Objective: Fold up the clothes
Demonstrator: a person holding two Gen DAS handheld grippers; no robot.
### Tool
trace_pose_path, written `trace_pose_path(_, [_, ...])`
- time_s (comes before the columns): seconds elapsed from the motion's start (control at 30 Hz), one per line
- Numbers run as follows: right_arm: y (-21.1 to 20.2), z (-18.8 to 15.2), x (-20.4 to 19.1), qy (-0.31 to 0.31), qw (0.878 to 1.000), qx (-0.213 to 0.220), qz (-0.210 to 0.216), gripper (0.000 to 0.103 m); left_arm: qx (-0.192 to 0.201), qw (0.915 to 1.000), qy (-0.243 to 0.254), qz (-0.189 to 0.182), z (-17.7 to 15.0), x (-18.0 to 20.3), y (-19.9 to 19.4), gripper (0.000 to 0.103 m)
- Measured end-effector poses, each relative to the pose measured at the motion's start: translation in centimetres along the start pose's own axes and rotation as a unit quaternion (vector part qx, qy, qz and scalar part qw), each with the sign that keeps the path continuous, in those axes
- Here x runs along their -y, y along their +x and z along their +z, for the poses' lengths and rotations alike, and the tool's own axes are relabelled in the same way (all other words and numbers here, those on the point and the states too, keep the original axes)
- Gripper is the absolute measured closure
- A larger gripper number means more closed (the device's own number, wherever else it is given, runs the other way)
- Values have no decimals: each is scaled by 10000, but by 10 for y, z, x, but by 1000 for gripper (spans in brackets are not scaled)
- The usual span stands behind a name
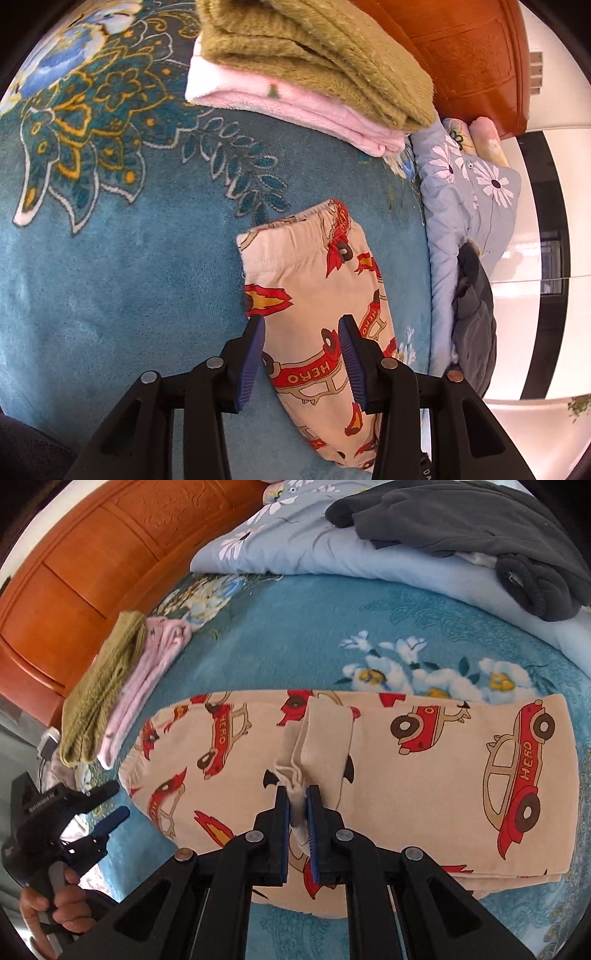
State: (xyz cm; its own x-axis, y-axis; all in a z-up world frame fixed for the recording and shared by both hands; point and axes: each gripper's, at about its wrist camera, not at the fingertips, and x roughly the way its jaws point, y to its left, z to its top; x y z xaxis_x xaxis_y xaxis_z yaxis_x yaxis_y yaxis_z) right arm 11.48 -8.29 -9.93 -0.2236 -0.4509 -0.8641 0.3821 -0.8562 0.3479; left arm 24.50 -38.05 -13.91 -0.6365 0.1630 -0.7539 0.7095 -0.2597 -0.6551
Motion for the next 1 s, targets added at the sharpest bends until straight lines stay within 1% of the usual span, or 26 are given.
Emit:
trace_pose_path(0.07, [2, -3, 0, -54, 10000, -60, -47, 93, -39, 10000, -18, 53, 1, 0, 4, 56])
trace_pose_path(0.13, [5, -5, 2, 8, 9997, -215, 98, 89, -100, 9999, 12, 123, 2, 1, 9, 56])
trace_pose_path(0.17, [7, -6, 2, 14, 9991, -348, 258, 80, -123, 9998, 30, 164, 2, 1, 11, 56])
trace_pose_path(0.2, [10, -7, 3, 20, 9980, -480, 418, 76, -148, 9997, 41, 213, 3, 1, 13, 55])
trace_pose_path(0.23, [10, -8, 2, -17, 9973, -553, 481, 75, -166, 9995, 29, 259, 4, 0, 15, 55])
trace_pose_path(0.3, [5, -10, 0, -197, 9980, -507, 320, 75, -187, 9994, -71, 269, 7, -3, 18, 54])
trace_pose_path(0.37, [-4, -11, 5, -229, 9987, -405, 204, 75, -116, 9996, -217, 155, 11, -7, 19, 50])
trace_pose_path(0.43, [-14, -10, 22, -25, 9991, -360, 240, 75, -46, 9994, -347, 54, 14, -11, 19, 49])
trace_pose_path(0.57, [-35, -9, 62, 268, 9993, -258, 50, 75, 108, 9995, -284, 107, 21, -10, 23, 49])
trace_pose_path(0.67, [-50, -8, 91, 494, 9985, -183, -148, 75, 201, 9994, -256, 136, 25, -11, 26, 54])
trace_pose_path(0.7, [-53, -9, 101, 606, 9978, -171, -213, 75, 218, 9994, -253, 129, 26, -11, 27, 61])
trace_pose_path(0.73, [-56, -9, 110, 731, 9968, -157, -273, 75, 234, 9993, -229, 161, 26, -11, 27, 64])
trace_pose_path(0.77, [-58, -10, 119, 874, 9956, -146, -299, 75, 251, 9993, -179, 188, 27, -10, 27, 73])
trace_pose_path(0.83, [-60, -12, 134, 1160, 9928, -137, -269, 75, 289, 9993, -39, 248, 26, -7, 27, 79])
trace_pose_path(0.87, [-60, -14, 141, 1279, 9914, -136, -247, 75, 329, 9989, 94, 309, 25, -2, 26, 84])
trace_pose_path(0.9, [-60, -14, 145, 1361, 9904, -139, -212, 75, 404, 9981, 292, 357, 23, 4, 23, 87])
trace_pose_path(0.97, [-60, -15, 153, 1500, 9885, -139, -143, 75, 562, 9949, 713, 441, 17, 18, 16, 89])
trace_pose_path(1.0, [-60, -15, 154, 1521, 9882, -124, -108, 75, 680, 9912, 1048, 428, 11, 31, 9, 89])
